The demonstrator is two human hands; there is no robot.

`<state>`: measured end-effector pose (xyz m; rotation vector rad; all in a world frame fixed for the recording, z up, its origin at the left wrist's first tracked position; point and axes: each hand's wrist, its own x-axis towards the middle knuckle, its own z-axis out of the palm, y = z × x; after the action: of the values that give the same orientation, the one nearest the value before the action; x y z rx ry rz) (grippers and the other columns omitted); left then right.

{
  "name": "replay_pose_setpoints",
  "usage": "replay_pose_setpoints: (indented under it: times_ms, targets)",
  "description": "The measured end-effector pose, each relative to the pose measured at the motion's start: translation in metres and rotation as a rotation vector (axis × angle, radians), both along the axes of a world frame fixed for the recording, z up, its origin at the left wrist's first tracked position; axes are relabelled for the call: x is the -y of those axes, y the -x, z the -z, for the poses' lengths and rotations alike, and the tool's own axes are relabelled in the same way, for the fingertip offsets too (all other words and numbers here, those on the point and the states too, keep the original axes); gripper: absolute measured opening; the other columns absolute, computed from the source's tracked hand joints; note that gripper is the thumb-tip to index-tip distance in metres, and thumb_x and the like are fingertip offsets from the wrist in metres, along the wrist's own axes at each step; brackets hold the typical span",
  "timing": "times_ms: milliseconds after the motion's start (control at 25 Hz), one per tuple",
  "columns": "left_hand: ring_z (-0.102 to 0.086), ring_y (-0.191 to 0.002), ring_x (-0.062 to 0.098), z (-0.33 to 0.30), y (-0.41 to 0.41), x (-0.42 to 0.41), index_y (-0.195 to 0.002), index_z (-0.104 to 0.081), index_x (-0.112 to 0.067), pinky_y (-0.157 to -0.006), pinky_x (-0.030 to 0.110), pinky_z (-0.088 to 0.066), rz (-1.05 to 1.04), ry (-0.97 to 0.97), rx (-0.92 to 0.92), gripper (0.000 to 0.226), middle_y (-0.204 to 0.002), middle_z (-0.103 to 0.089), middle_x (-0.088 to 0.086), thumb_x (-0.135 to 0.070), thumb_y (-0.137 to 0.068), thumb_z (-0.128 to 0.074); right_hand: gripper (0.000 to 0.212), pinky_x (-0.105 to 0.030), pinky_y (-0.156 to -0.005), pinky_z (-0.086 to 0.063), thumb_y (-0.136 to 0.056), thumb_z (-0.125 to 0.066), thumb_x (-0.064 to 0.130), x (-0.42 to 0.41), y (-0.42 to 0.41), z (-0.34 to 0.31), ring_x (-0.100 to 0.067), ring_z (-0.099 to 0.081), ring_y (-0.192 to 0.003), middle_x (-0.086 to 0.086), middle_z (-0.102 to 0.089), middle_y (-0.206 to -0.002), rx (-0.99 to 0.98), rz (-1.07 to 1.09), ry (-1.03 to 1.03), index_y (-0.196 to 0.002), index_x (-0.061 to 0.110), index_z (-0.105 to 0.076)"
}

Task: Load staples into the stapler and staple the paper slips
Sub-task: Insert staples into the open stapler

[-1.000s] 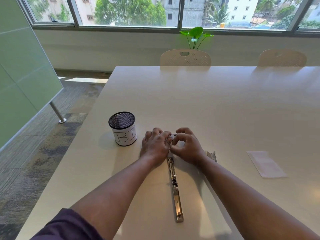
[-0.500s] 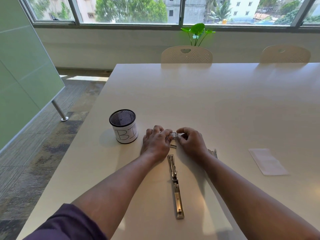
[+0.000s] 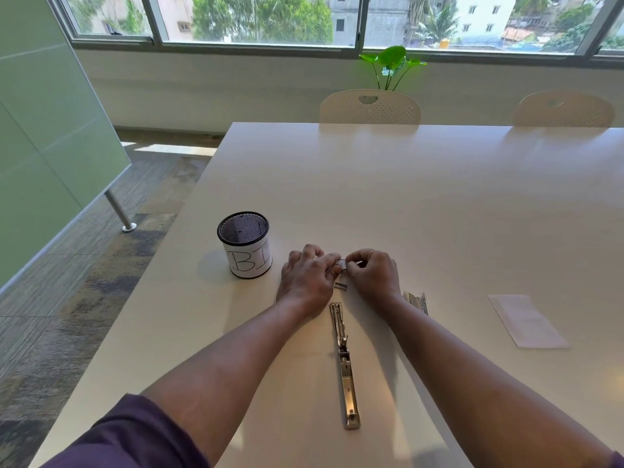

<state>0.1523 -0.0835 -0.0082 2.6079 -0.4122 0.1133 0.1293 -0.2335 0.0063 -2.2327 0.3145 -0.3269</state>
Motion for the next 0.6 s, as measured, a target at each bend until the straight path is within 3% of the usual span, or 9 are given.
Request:
replay_pose_setpoints:
  times_ms: [320, 600]
  targets:
    - [-0.041, -0.118, 0.02, -0.002, 0.001, -0.001, -0.133, -0.058, -0.046, -0.103, 0.037, -0.034, 0.01, 0.013, -0.007, 0.039, -0.124, -0.047, -0.009, -0.059, -0.1, -0.04, 0.011, -0.032, -0.078, -0.055, -0.082, -0.076, 0.018, 0.0, 0.006, 0.0, -0.013, -0.07, -0.081, 0.007, -0.074, -0.083, 0.07, -0.037, -0.036, -0.091, 0.022, -0.074]
    - [-0.042, -0.117, 0.019, -0.003, 0.002, -0.002, -0.135, -0.057, -0.046, -0.101, 0.035, -0.036, 0.018, 0.055, -0.023, 0.041, -0.12, -0.045, -0.009, -0.058, -0.097, -0.047, 0.039, -0.02, -0.075, -0.052, -0.082, -0.073, 0.016, 0.001, 0.01, -0.001, 0.005, -0.069, -0.079, 0.012, -0.074, -0.09, 0.079, -0.084, -0.104, -0.116, 0.031, -0.058]
